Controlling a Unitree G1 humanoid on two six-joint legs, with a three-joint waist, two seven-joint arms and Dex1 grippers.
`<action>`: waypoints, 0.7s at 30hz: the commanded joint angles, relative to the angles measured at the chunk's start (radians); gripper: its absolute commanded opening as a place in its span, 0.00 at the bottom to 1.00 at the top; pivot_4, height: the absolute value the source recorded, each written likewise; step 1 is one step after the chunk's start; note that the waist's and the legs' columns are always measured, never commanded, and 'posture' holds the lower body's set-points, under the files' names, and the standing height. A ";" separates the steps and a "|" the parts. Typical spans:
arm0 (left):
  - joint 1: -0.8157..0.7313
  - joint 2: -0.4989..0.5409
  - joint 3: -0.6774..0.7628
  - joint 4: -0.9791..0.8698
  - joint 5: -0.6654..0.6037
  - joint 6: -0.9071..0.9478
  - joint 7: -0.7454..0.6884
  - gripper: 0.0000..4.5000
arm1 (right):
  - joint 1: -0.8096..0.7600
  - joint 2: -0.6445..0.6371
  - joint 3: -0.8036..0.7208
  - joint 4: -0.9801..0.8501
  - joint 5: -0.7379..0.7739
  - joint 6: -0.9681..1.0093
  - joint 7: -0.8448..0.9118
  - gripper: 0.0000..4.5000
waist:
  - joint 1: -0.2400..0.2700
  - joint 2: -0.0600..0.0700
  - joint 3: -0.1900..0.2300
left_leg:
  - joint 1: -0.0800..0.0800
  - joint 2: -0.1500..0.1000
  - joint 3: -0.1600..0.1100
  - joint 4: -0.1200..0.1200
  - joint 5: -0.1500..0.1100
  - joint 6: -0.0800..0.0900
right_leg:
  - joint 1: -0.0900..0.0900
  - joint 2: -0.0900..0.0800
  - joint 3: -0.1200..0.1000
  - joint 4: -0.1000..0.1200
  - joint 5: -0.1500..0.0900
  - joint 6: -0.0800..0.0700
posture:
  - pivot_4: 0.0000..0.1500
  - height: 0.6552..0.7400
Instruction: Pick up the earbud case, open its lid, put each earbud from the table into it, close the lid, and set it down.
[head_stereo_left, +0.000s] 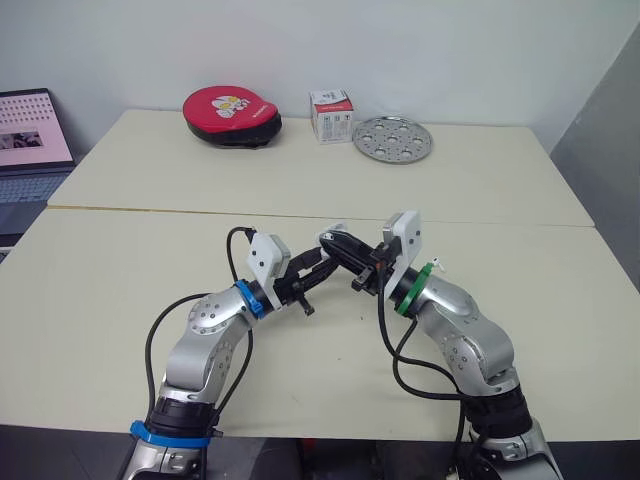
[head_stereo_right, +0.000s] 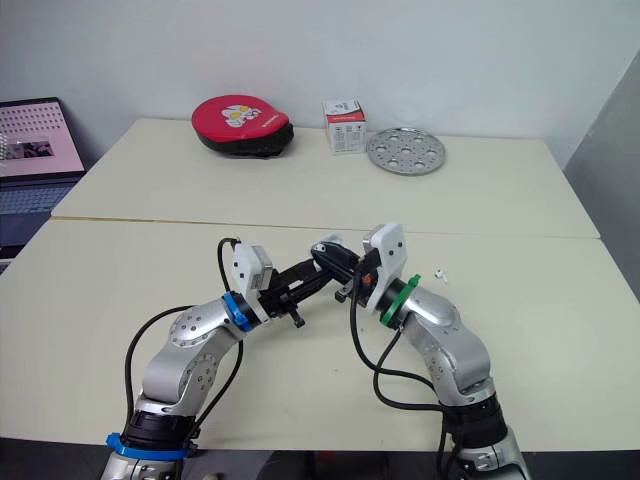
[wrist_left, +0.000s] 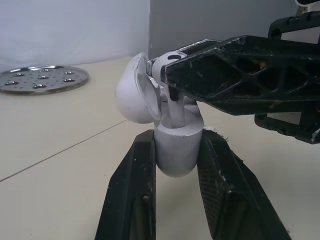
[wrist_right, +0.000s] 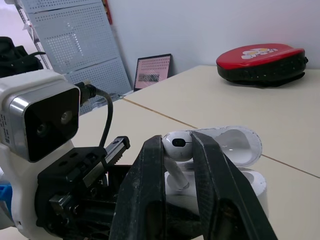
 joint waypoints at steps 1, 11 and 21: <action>-0.022 -0.004 -0.002 -0.025 -0.012 -0.013 -0.003 0.17 | 0.010 -0.001 0.017 0.006 -0.012 -0.038 0.006 0.08 | 0.000 0.000 0.000 | 0.000 0.000 0.000 0.000 0.000 0.000 | 0.000 0.000 0.000 0.000 0.000 0.000 | 1.00 1.00; -0.032 -0.003 -0.001 -0.017 -0.012 -0.016 -0.003 0.17 | 0.026 0.008 0.051 0.037 -0.029 -0.068 -0.003 0.08 | 0.000 0.000 0.000 | 0.000 0.000 0.000 0.000 0.000 0.000 | 0.000 0.000 0.000 0.000 0.000 0.000 | 1.00 1.00; -0.035 0.005 -0.003 -0.018 -0.009 -0.016 -0.006 0.17 | 0.040 -0.013 0.053 0.029 -0.079 -0.098 -0.023 0.53 | 0.000 0.000 0.000 | 0.000 0.000 0.000 0.000 0.000 0.000 | 0.000 0.000 0.000 0.000 0.000 0.000 | 1.00 1.00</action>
